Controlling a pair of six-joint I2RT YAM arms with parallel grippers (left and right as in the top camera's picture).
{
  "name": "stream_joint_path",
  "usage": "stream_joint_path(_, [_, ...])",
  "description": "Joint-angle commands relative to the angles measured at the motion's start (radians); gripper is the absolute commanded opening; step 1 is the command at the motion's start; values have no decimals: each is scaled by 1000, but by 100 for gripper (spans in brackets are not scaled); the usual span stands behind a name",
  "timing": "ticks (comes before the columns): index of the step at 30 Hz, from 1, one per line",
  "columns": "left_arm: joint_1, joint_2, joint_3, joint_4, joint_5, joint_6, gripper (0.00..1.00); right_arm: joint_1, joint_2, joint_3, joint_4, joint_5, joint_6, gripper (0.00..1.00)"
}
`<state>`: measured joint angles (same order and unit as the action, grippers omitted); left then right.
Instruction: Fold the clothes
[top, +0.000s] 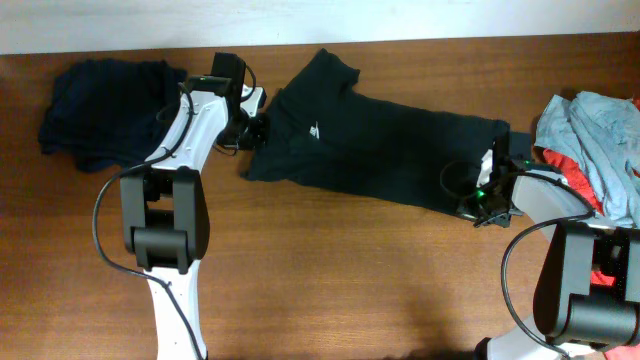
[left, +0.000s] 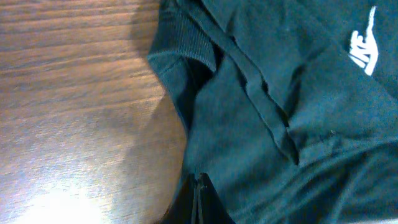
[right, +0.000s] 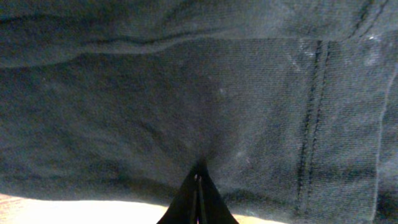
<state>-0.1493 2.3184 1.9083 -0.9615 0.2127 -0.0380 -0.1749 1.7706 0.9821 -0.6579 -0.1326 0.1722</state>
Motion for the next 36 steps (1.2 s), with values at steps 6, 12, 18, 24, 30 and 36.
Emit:
stream_joint_path(6, [2,47,1,5,23,62,1,5,5,-36,-72,17,-7,5])
stream_joint_path(12, [2,47,1,-142,-103,60,1,5,5,-36,-101,65,5,5])
stream_joint_path(18, [2,47,1,-273,-105,2,1,5,5,-36,-101,77,19,18])
stream_joint_path(24, [2,37,1,-330,-117,-23,1,5,5,-36,-109,117,19,21])
stream_joint_path(30, [2,-85,1,-316,-226,-71,1,2,5,-36,-174,222,19,21])
stream_joint_path(36, [0,-205,1,-253,-168,-81,1,-4,5,10,-147,223,19,24])
